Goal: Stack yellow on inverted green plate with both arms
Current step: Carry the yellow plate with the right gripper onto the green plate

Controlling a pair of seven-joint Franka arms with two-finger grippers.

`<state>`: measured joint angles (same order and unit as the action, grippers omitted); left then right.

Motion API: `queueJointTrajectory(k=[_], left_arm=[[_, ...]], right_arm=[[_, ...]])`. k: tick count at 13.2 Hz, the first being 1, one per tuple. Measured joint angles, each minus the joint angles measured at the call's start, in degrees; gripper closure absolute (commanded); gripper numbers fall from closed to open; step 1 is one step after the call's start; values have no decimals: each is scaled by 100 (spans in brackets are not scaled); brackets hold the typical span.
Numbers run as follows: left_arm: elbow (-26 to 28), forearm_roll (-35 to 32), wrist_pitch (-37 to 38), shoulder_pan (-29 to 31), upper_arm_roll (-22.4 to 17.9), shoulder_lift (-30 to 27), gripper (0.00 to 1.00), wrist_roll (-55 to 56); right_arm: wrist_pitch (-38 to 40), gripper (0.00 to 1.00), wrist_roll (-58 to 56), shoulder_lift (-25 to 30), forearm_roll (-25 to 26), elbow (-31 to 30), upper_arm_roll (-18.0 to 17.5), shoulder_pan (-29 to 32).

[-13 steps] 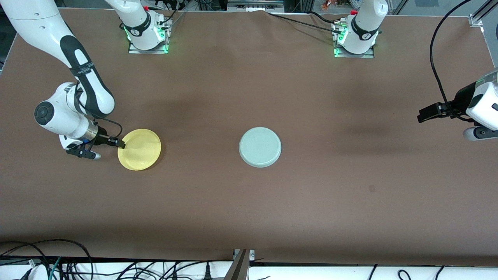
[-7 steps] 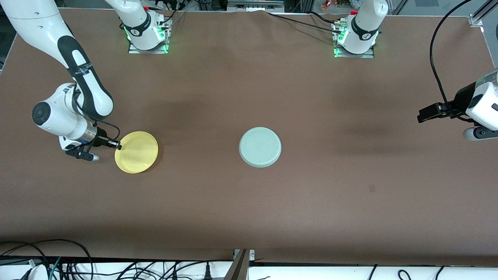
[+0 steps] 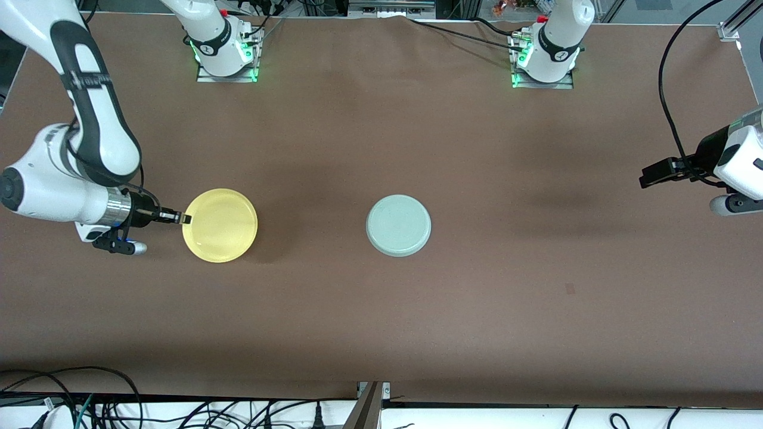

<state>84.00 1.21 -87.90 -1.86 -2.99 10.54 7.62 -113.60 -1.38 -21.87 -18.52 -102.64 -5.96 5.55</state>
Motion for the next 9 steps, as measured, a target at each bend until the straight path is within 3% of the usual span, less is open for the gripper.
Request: queueJointTrajectory(k=[3, 5, 9], left_arm=[[-3, 0, 0, 0, 0, 7, 0, 0], [-6, 0, 0, 0, 0, 14, 0, 0], [-11, 0, 0, 0, 0, 22, 0, 0]], right_arm=[[180, 100, 142, -133, -83, 347, -700, -319], [-88, 100, 432, -541, -101, 605, -798, -935], [-1797, 100, 1295, -1344, -103, 809, -809, -2026]])
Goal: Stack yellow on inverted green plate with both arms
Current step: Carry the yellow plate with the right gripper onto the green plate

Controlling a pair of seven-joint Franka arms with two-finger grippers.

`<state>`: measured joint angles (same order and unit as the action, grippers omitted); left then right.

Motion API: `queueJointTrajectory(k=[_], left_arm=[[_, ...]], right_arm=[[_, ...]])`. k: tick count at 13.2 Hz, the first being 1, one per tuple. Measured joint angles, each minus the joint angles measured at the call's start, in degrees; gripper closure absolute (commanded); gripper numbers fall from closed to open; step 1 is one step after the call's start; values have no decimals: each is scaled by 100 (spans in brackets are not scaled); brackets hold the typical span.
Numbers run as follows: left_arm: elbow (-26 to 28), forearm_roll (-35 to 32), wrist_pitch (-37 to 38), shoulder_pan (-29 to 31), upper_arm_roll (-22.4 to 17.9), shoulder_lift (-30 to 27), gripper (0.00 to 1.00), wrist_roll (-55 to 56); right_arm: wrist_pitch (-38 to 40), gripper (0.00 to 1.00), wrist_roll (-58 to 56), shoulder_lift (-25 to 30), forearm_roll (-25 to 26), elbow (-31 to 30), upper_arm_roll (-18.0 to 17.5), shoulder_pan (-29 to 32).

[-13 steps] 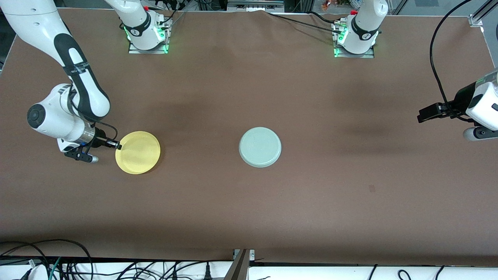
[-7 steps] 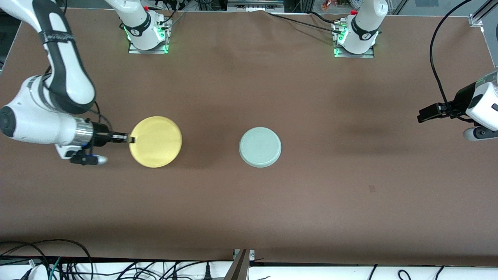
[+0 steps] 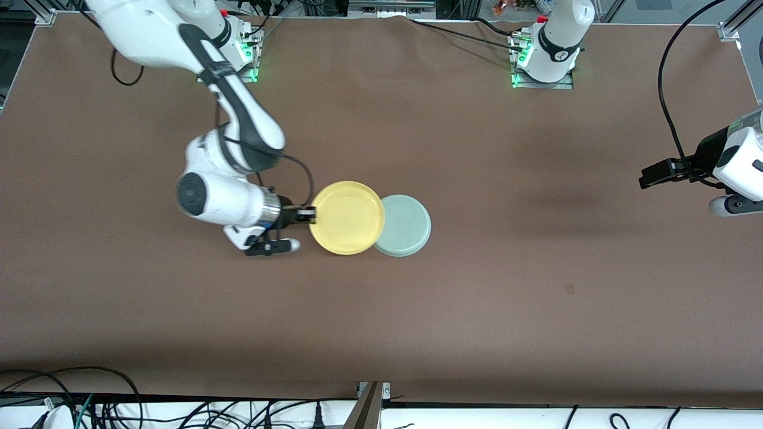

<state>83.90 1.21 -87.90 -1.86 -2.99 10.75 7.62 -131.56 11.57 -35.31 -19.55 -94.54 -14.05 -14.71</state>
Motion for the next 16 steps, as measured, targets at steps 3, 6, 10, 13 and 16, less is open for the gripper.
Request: queueJointTrajectory(k=[3, 6, 10, 13, 16], left_arm=[[-6, 0, 0, 1, -1, 4, 0, 0], [-10, 0, 0, 1, -2, 7, 0, 0], [-11, 0, 0, 1, -2, 9, 0, 0], [-12, 0, 0, 1, -2, 9, 0, 0], [-12, 0, 0, 2, -2, 14, 0, 0]], right_arm=[[-643, 100, 295, -346, 0, 53, 3, -469], [-917, 100, 329, -559, 0, 180, 4, -815], [-1092, 100, 375, -729, 24, 248, 15, -1035], [-1149, 100, 371, -754, 194, 253, 48, -1035], [-1153, 0, 389, -754, 223, 266, 51, -1035]])
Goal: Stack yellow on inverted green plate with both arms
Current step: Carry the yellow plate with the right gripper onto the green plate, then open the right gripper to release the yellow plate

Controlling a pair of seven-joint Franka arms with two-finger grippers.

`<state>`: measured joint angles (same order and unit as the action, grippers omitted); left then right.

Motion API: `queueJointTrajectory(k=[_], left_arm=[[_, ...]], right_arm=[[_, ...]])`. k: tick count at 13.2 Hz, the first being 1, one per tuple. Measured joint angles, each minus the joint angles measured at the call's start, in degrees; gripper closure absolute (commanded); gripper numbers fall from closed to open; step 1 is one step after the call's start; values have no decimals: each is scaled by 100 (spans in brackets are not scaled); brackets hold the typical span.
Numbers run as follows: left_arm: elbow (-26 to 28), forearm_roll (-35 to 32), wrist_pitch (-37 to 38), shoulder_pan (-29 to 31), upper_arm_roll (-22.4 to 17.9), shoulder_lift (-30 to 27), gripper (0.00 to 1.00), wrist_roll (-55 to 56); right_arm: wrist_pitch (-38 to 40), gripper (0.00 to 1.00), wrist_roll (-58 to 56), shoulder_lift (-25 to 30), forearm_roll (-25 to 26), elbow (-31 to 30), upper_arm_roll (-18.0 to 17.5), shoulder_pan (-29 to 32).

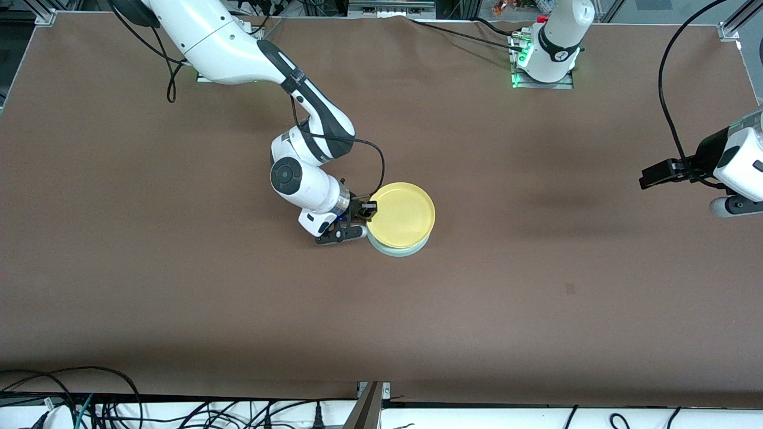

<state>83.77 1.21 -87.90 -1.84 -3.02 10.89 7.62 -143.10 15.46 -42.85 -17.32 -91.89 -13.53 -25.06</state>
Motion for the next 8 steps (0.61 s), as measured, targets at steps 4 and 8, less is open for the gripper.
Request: queueJointTrajectory(k=[4, 8], left_arm=[[0, 0, 0, 2, -1, 2, 0, 0], [-2, 0, 0, 4, -2, 5, 0, 0]], right_arm=[[-4, 0, 1, 10, 16, 104, 0, -19], [701, 0, 2, 438, 110, 200, 400, -41]])
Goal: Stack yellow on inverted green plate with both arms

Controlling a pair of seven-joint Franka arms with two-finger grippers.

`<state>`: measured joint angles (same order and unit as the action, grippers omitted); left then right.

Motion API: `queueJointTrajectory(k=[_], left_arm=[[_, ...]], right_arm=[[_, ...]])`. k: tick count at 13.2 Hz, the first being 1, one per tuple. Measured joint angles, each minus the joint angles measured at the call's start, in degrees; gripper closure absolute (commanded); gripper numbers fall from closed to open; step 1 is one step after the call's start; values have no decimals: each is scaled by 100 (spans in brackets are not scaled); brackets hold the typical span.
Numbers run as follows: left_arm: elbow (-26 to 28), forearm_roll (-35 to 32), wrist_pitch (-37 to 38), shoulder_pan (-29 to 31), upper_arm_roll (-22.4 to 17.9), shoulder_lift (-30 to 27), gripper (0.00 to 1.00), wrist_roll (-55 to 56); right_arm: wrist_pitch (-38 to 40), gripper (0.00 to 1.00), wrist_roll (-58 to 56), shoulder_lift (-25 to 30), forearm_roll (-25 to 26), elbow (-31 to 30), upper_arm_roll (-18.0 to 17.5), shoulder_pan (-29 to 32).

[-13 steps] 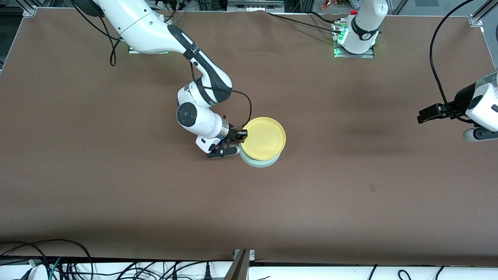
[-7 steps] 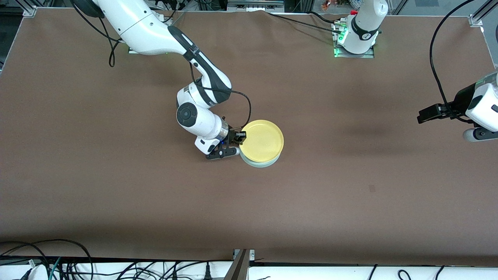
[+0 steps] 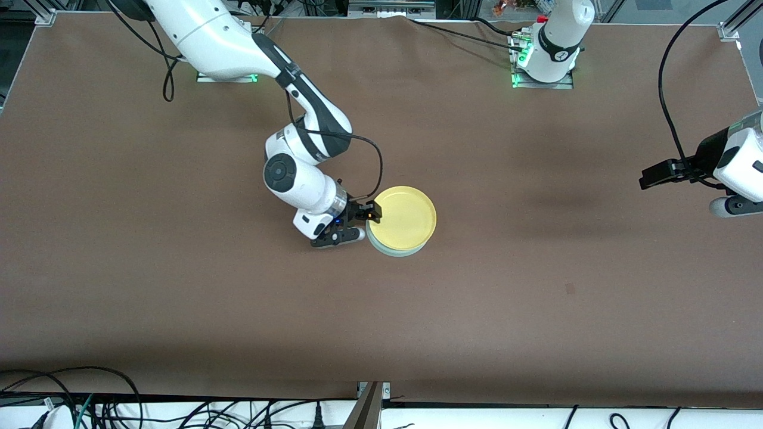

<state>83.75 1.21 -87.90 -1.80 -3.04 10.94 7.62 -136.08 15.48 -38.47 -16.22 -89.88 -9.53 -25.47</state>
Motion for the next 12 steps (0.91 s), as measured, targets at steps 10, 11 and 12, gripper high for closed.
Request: queueJointTrajectory(k=[10, 11, 12], left_arm=[[-3, 0, 0, 37, -3, 27, 0, 0], [-3, 0, 0, 37, -1, 27, 0, 0], [-4, 0, 0, 37, 2, 27, 0, 0]], right_arm=[[3878, 0, -218, 2437, 1312, 92, 2147, 64], [3999, 0, -368, 2571, 1328, 105, 2292, 107], [4249, 0, -470, 2735, 1355, 128, 2320, 242]])
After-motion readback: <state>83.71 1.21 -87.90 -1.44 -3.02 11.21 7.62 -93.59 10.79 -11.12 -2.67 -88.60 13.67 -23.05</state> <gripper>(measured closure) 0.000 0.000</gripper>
